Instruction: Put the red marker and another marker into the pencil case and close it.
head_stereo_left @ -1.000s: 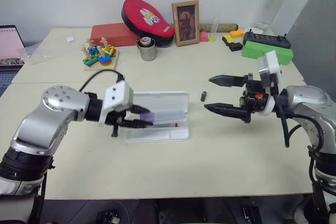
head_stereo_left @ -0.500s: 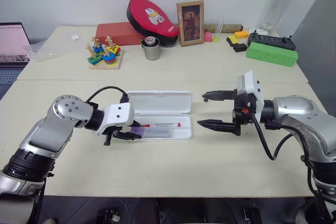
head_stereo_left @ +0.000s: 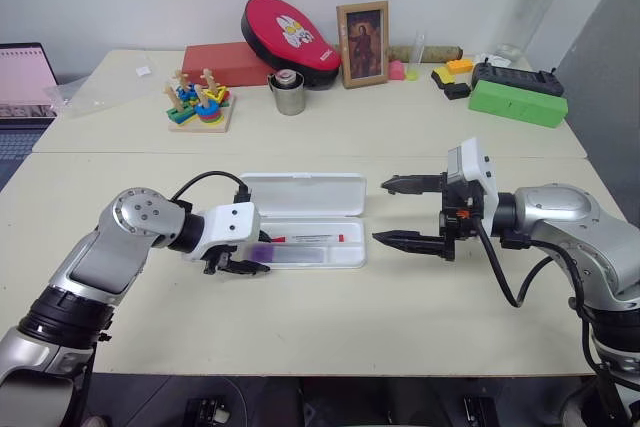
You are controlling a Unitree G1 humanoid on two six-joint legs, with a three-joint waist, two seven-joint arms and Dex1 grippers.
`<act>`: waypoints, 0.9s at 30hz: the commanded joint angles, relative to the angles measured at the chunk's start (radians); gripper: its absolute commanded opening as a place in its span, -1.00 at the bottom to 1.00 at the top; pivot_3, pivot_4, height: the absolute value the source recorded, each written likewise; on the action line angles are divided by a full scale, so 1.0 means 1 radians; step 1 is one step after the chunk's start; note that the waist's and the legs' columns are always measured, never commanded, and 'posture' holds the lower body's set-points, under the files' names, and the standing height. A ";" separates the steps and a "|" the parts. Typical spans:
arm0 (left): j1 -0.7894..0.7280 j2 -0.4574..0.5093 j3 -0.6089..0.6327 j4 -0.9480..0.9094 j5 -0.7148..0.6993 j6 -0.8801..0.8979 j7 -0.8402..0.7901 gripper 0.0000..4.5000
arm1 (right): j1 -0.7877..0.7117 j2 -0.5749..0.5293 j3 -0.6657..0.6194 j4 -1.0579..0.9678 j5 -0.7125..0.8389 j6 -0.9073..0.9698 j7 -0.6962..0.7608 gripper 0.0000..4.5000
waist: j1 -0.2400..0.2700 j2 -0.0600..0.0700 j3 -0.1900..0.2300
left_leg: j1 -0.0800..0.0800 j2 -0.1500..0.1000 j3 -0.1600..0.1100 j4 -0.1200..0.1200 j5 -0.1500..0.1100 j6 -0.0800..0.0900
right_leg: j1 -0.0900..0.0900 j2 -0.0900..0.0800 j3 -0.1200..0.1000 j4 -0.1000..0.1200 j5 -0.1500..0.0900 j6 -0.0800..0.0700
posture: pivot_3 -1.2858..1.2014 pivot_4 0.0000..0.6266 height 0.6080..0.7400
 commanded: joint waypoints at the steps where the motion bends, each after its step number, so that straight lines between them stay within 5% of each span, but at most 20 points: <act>1: -0.025 -0.017 0.028 -0.012 -0.013 0.003 0.018 0.60 | -0.003 0.008 -0.013 -0.021 0.006 -0.017 -0.002 1.00 | 0.001 0.000 0.000 | 0.000 0.000 0.000 0.000 0.000 0.000 | 0.000 0.000 0.000 0.000 0.000 0.000 | 0.03 -0.52 1.00; 6: -0.067 -0.141 0.154 -0.103 -0.210 0.180 0.108 0.99 | -0.033 0.054 0.002 0.068 -0.065 -0.006 -0.101 1.00 | 0.001 0.000 0.000 | 0.000 0.000 0.000 0.001 0.000 0.000 | 0.001 0.000 0.000 0.000 0.000 0.000 | 0.03 -0.52 1.00; 12: -0.119 -0.331 0.276 -0.212 -0.366 0.404 0.356 0.99 | -0.115 0.155 0.032 0.228 -0.180 0.076 -0.295 1.00 | -0.001 -0.001 0.000 | 0.000 0.000 -0.001 0.002 0.000 0.000 | 0.001 0.000 -0.001 0.001 0.000 0.000 | 0.03 -0.52 1.00; 19: -0.134 -0.441 0.234 -0.223 -0.312 0.415 0.537 0.99 | -0.210 0.350 0.048 0.553 -0.366 0.115 -0.595 1.00 | -0.003 -0.001 0.000 | 0.001 0.000 -0.001 0.002 0.000 0.000 | 0.001 0.000 -0.001 0.001 0.001 -0.001 | 0.03 -0.52 1.00; 27: -0.129 -0.464 0.187 -0.196 -0.281 0.368 0.567 0.99 | -0.251 0.455 0.093 0.712 -0.493 0.096 -0.701 1.00 | -0.003 -0.001 -0.001 | 0.001 0.000 -0.001 0.001 0.000 0.000 | 0.001 0.000 -0.001 0.001 0.001 -0.001 | 0.03 -0.52 1.00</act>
